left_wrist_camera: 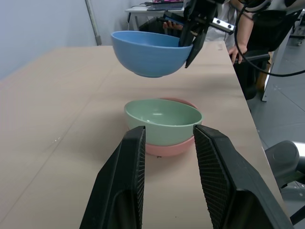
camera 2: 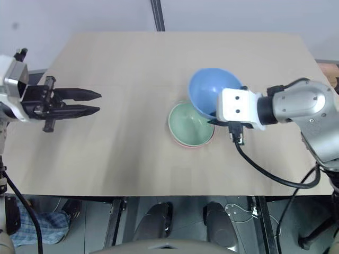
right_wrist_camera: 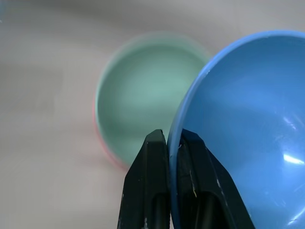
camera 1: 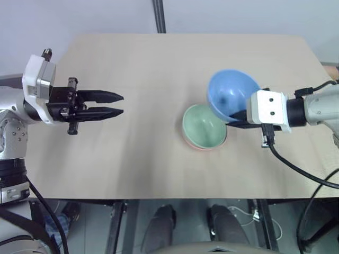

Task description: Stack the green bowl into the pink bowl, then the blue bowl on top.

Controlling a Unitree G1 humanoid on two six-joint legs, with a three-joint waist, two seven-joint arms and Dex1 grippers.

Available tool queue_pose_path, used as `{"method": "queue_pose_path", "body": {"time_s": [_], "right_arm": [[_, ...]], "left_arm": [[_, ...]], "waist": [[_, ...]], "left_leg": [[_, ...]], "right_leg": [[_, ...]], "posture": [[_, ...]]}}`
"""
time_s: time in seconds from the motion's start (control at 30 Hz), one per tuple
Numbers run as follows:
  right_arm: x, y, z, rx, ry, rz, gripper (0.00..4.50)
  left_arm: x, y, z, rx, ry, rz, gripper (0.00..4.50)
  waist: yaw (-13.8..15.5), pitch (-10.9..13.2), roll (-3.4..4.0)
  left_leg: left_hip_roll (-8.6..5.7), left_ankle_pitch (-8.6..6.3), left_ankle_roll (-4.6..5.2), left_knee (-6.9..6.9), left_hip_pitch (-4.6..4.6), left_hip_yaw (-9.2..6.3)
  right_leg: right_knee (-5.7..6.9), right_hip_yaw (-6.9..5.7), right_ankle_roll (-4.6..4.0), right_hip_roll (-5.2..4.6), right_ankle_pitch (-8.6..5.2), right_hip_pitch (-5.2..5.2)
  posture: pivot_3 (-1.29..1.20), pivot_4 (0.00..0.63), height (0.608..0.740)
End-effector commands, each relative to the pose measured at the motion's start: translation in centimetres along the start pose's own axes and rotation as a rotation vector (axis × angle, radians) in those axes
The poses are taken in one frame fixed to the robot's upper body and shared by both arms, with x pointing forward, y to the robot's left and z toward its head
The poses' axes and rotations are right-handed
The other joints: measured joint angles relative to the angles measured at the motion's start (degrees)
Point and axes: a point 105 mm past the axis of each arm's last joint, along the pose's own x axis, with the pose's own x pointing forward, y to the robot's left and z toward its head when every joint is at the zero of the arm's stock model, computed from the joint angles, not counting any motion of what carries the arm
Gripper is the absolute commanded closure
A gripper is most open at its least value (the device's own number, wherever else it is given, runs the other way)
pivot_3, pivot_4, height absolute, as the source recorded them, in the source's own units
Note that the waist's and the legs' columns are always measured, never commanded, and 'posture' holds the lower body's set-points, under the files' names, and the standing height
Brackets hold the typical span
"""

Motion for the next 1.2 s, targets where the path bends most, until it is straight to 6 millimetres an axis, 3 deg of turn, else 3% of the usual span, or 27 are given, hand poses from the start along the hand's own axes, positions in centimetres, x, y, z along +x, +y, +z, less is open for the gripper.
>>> {"method": "queue_pose_path", "body": {"time_s": [0.03,0.3,0.37,0.4,0.47,0.6,0.73,0.9,1.07,1.2], "right_arm": [[0.6,0.1,1.6,-0.039,-0.028,0.002,4.45],[2.5,0.1,3.1,-0.063,-0.078,0.014,4.45],[2.7,0.4,3.5,-0.068,-0.099,0.030,3.54],[2.8,0.4,3.7,-0.069,-0.107,0.030,3.37],[2.6,0.0,3.9,-0.061,-0.113,0.007,2.55],[1.9,0.0,3.6,-0.040,-0.108,0.005,2.55],[-0.2,-0.6,2.7,0.047,-0.120,-0.026,2.55],[-4.5,-1.5,-0.1,0.228,-0.170,-0.141,2.55],[-6.6,-0.3,-4.6,0.321,-0.074,-0.235,2.55],[-8.6,0.5,-6.7,0.401,-0.122,-0.311,2.55]], "left_arm": [[-0.1,0.2,0.8,0.049,-0.004,0.007,2.81],[0.2,0.2,0.7,0.055,-0.002,0.007,2.81],[0.1,0.2,0.6,0.057,0.000,0.009,2.81],[0.1,0.2,0.6,0.056,0.001,0.011,2.81],[0.0,0.2,0.3,0.055,0.008,0.013,2.81],[0.0,0.2,0.2,0.051,0.010,0.017,2.81],[-0.2,0.3,0.2,0.044,0.015,0.027,2.81],[-0.9,0.4,-0.2,0.012,0.022,0.082,2.81],[-1.5,-0.2,-1.2,-0.065,0.004,0.163,2.81],[-2.3,-0.5,-2.2,-0.122,-0.014,0.261,2.81]], "waist": [[0.08,0.00,-0.01],[0.03,0.00,-0.01],[0.03,0.00,-0.01],[0.03,0.00,-0.01],[0.03,0.00,-0.01],[0.05,0.00,-0.01],[0.15,0.00,-0.01],[0.17,-0.01,-0.04],[-0.09,0.00,-0.04],[0.04,0.00,-0.05]], "left_leg": [[-0.01,0.00,0.00,0.00,-0.01,0.00],[-0.02,0.00,0.00,0.00,-0.06,0.00],[-0.02,0.00,0.00,0.00,-0.06,-0.01],[-0.02,0.00,0.00,0.00,-0.06,-0.01],[-0.03,0.00,0.00,0.00,-0.07,-0.01],[-0.03,0.00,0.00,0.00,-0.07,-0.01],[-0.03,0.00,0.00,0.00,-0.08,-0.01],[-0.04,0.00,0.01,-0.01,-0.09,-0.02],[-0.01,0.00,0.01,-0.03,-0.04,0.05],[0.00,0.00,0.01,-0.09,-0.02,0.12]], "right_leg": [[-0.01,0.00,0.00,-0.01,0.00,0.00],[0.02,-0.01,0.00,-0.02,0.00,-0.09],[0.02,-0.01,0.00,-0.02,0.00,-0.09],[0.02,-0.01,0.00,-0.02,0.00,-0.09],[0.02,-0.01,0.00,-0.03,0.00,-0.09],[0.02,-0.01,0.00,-0.02,0.00,-0.09],[0.02,-0.01,0.00,-0.03,0.00,-0.09],[-0.02,-0.03,0.00,-0.03,0.00,-0.06],[0.01,0.02,0.00,-0.03,0.00,-0.07],[0.00,0.09,0.00,-0.04,0.00,-0.07]], "posture": [[0.00,0.150,0.740],[0.00,0.150,0.740],[0.00,0.150,0.740],[0.00,0.150,0.740],[0.00,0.150,0.740],[0.00,0.150,0.740],[0.00,0.150,0.740],[0.00,0.150,0.740],[0.00,0.150,0.740],[0.00,0.150,0.740]]}}
